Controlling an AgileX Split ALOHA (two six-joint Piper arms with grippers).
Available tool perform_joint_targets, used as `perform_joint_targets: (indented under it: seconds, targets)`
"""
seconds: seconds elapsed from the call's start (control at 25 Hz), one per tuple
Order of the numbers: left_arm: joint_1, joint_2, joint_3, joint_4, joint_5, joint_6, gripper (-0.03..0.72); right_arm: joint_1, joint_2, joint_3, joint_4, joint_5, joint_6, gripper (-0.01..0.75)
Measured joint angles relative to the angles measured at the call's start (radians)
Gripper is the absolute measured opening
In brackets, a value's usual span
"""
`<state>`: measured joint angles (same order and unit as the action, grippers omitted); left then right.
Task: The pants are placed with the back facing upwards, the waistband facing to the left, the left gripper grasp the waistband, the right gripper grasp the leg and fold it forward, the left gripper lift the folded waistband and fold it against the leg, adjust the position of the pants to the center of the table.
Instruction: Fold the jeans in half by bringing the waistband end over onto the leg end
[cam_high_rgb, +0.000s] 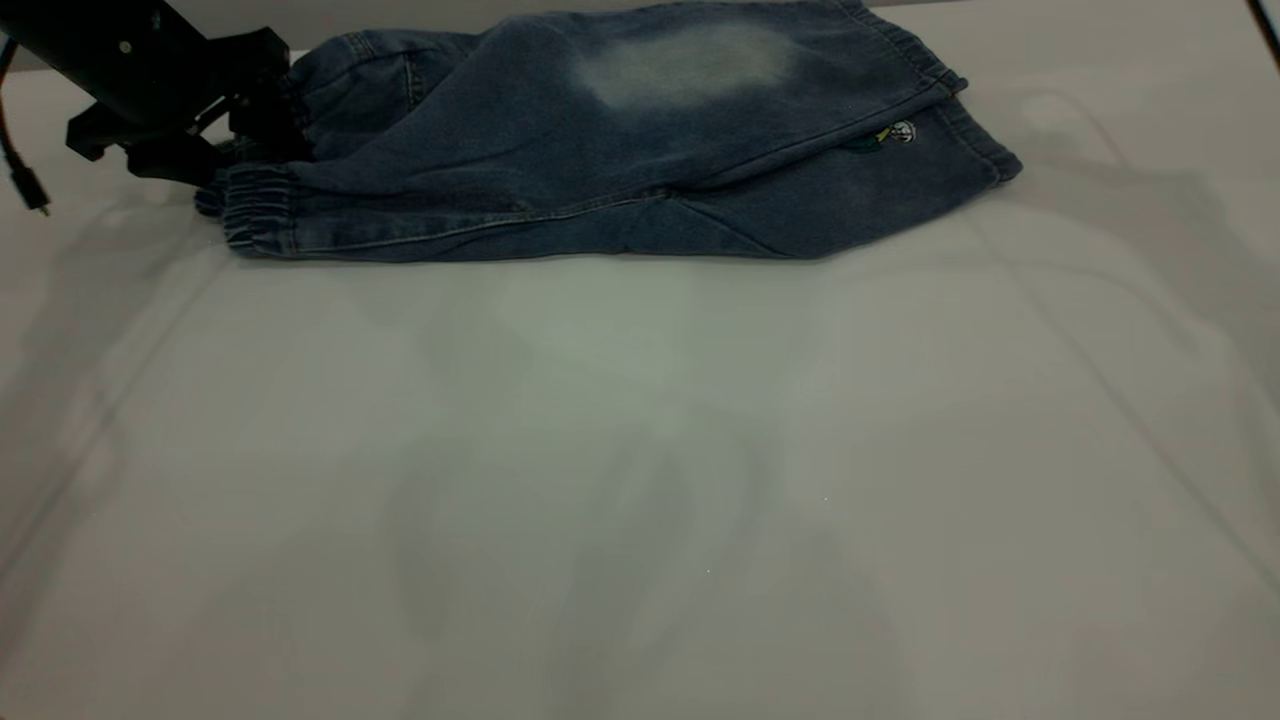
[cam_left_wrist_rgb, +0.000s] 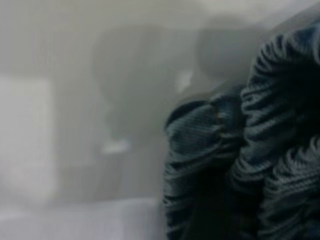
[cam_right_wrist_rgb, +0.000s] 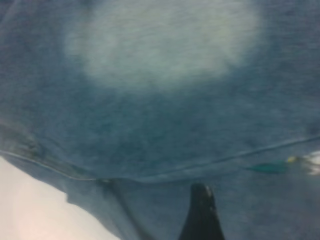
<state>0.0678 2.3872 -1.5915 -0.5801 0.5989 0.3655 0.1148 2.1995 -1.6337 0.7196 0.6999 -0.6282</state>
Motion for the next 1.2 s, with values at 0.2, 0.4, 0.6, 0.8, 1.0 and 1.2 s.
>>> perform_joint_targets:
  seconds: [0.2, 0.4, 0.6, 0.8, 1.0, 1.2]
  targets:
    - [0.000, 0.002, 0.001, -0.014, 0.003, 0.005, 0.243, 0.056, 0.021, 0.000, 0.008, -0.086, -0.001, 0.457]
    - [0.000, 0.002, 0.001, -0.015, 0.020, 0.026, 0.123, 0.130, 0.085, 0.000, 0.012, -0.248, -0.038, 0.457]
    - [-0.001, 0.002, 0.001, -0.014, 0.034, 0.026, 0.123, 0.144, 0.145, 0.000, 0.014, -0.413, -0.046, 0.457]
    - [-0.001, 0.002, -0.024, -0.002, 0.106, 0.048, 0.123, 0.144, 0.203, 0.000, 0.024, -0.476, -0.045, 0.457]
    - [-0.001, -0.036, -0.087, 0.007, 0.206, 0.051, 0.120, 0.145, 0.243, 0.000, 0.039, -0.441, -0.045, 0.457]
    - [-0.001, -0.078, -0.149, 0.000, 0.243, 0.055, 0.120, 0.145, 0.245, -0.001, 0.004, -0.357, -0.048, 0.457]
